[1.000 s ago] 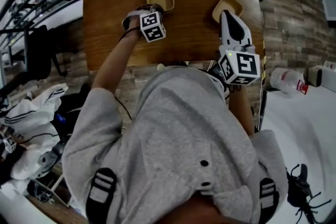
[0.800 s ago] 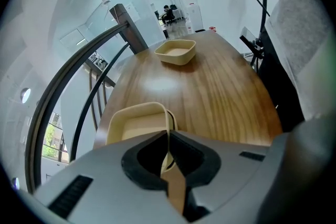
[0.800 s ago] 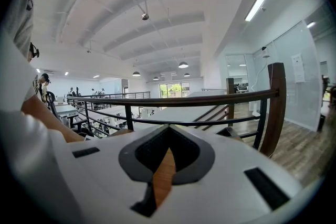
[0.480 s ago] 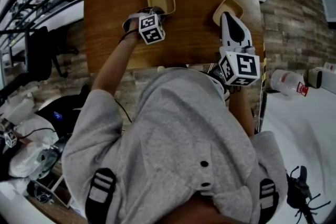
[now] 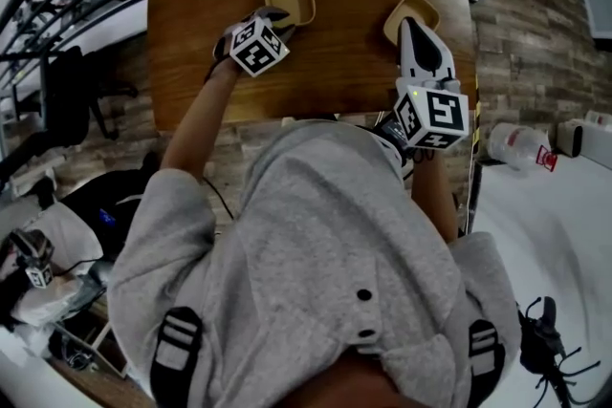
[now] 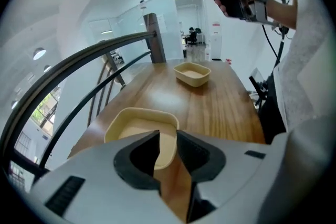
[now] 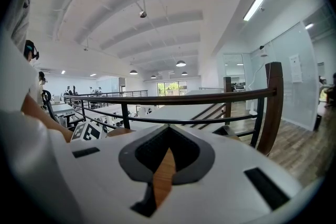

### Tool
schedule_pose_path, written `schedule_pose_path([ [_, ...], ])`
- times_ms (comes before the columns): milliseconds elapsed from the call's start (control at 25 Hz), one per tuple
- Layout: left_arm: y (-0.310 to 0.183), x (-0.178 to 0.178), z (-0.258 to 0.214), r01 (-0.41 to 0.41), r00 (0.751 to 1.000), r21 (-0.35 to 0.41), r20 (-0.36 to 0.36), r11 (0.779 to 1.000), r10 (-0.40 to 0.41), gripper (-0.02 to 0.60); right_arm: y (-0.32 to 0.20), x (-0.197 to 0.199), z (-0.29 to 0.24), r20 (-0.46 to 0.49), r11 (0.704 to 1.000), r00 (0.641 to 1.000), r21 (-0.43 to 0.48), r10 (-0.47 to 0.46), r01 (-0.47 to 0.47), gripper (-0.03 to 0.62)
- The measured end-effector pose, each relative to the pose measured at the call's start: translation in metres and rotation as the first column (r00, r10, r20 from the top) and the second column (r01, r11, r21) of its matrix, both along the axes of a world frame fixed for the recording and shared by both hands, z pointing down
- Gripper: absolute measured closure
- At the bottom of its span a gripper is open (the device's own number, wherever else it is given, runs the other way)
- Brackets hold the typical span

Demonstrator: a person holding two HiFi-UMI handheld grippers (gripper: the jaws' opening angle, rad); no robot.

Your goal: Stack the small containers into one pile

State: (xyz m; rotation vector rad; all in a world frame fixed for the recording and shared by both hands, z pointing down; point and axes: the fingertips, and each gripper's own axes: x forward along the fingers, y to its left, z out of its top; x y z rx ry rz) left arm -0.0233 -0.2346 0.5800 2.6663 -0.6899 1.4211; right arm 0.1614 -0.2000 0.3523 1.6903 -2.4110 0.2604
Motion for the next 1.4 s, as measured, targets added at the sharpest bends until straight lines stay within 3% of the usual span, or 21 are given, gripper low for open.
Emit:
schedule_pose_path([
  [120,-0.009,-0.009,-0.02,0.107,0.99,0.015,-0.09,0.994,-0.105,0.472,-0.005,0.008,0.005,-0.018,1.0,1.0,-0.004,0.009,-0.009,0.585],
  [200,-0.012,-0.013,-0.035,0.188,0.971,0.021,-0.155,0.982,-0.183,0.474,-0.005,0.017,0.012,-0.032,1.0,0.999,-0.018,0.013,-0.014,0.585],
  [280,-0.012,-0.02,-0.049,0.277,0.934,0.004,-0.234,0.961,-0.269,0.477,-0.004,0.023,0.022,-0.065,0.999,0.998,-0.046,0.007,-0.01,0.583],
  [400,-0.014,-0.032,-0.071,0.395,0.86,-0.008,-0.35,0.919,-0.373,0.528,-0.002,0.029,0.04,-0.132,0.996,0.991,-0.084,-0.007,-0.004,0.584],
  [480,-0.014,-0.036,-0.085,0.446,0.823,0.012,-0.4,0.895,-0.405,0.549,0.001,0.033,0.052,-0.162,0.993,0.987,-0.115,-0.018,-0.001,0.584],
  [720,-0.001,-0.038,-0.115,0.524,0.76,0.04,-0.472,0.851,-0.446,0.568,0.005,0.036,0.08,-0.264,0.984,0.962,-0.179,-0.074,0.027,0.583],
  [880,0.005,-0.039,-0.125,0.554,0.736,0.052,-0.497,0.831,-0.46,0.568,0.003,0.035,0.098,-0.299,0.974,0.947,-0.222,-0.114,0.048,0.546],
  [1040,0.011,-0.035,-0.127,0.557,0.737,0.065,-0.499,0.828,-0.456,0.568,0.002,0.042,0.117,-0.324,0.963,0.936,-0.266,-0.135,0.047,0.54],
  [1400,0.011,-0.045,-0.125,0.589,0.709,0.045,-0.507,0.807,-0.49,0.568,0.0,0.048,0.168,-0.379,0.919,0.899,-0.389,-0.217,0.058,0.525],
])
